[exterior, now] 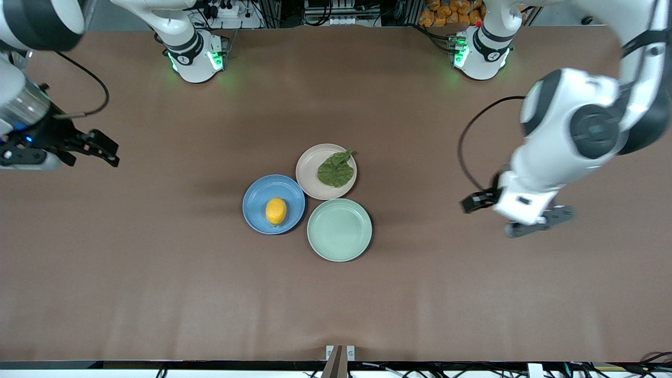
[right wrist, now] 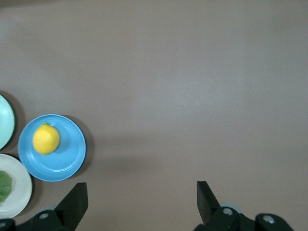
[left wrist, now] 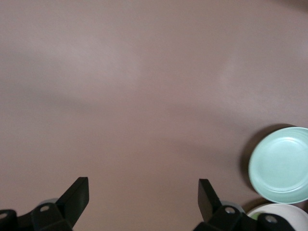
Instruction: Place lemon and lettuce in plates
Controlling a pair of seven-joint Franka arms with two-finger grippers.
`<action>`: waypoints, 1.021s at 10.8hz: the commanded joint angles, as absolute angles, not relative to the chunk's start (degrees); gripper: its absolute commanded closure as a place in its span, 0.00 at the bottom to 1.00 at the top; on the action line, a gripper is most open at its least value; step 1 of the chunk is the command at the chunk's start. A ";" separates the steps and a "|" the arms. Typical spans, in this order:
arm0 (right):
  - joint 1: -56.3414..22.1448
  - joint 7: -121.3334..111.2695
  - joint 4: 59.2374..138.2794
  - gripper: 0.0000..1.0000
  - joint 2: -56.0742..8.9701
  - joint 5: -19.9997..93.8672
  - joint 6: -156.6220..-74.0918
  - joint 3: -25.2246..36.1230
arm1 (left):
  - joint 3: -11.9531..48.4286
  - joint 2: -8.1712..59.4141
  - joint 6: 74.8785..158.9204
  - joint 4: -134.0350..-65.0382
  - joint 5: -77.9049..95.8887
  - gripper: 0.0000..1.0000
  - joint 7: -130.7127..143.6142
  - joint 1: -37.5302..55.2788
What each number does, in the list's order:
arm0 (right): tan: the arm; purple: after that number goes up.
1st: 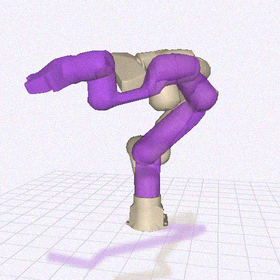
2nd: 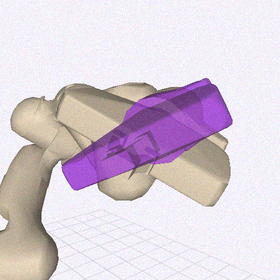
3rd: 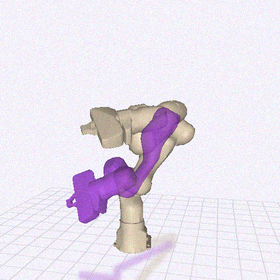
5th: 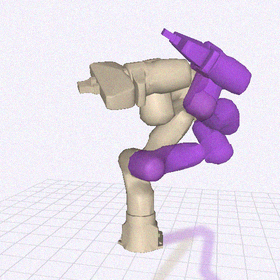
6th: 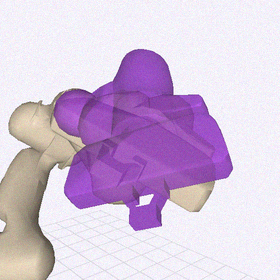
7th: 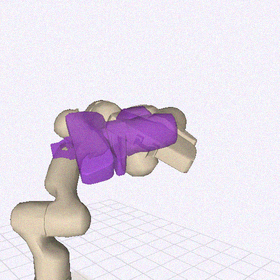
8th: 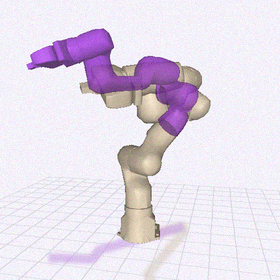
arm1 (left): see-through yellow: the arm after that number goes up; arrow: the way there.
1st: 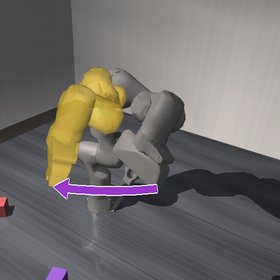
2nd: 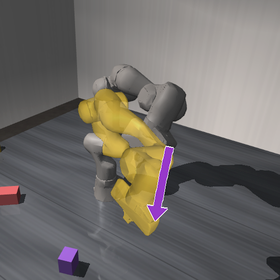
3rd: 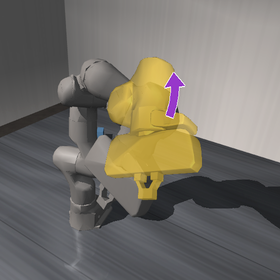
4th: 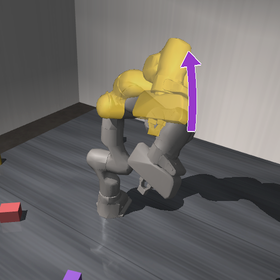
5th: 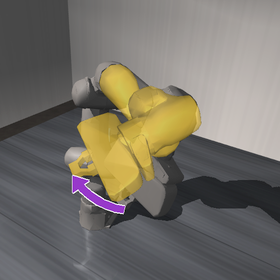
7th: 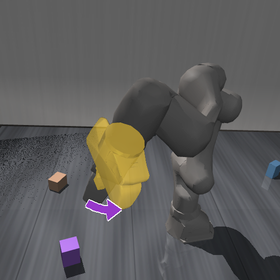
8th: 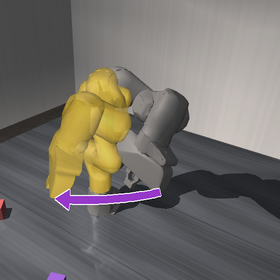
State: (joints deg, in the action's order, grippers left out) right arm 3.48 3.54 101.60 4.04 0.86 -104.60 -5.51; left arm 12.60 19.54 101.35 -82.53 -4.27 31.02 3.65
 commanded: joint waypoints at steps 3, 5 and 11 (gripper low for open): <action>4.39 2.02 96.42 0.00 4.39 3.16 -100.37 -5.89 | 13.54 13.46 97.83 -83.85 -3.60 0.00 19.79 -2.90; 4.13 1.50 96.42 0.00 4.39 2.03 -99.49 -5.71 | 12.75 9.26 96.69 -84.02 -3.34 0.00 16.45 -3.60; 3.87 -0.78 89.47 0.00 1.05 1.41 -91.67 -4.83 | 7.42 3.78 90.18 -84.37 -1.77 0.00 16.61 0.59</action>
State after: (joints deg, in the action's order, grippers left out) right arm 3.53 1.11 91.84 3.23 1.41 -93.33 -4.76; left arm 11.48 5.56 90.62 -82.73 -3.70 17.97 -1.99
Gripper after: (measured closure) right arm 0.000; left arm 0.000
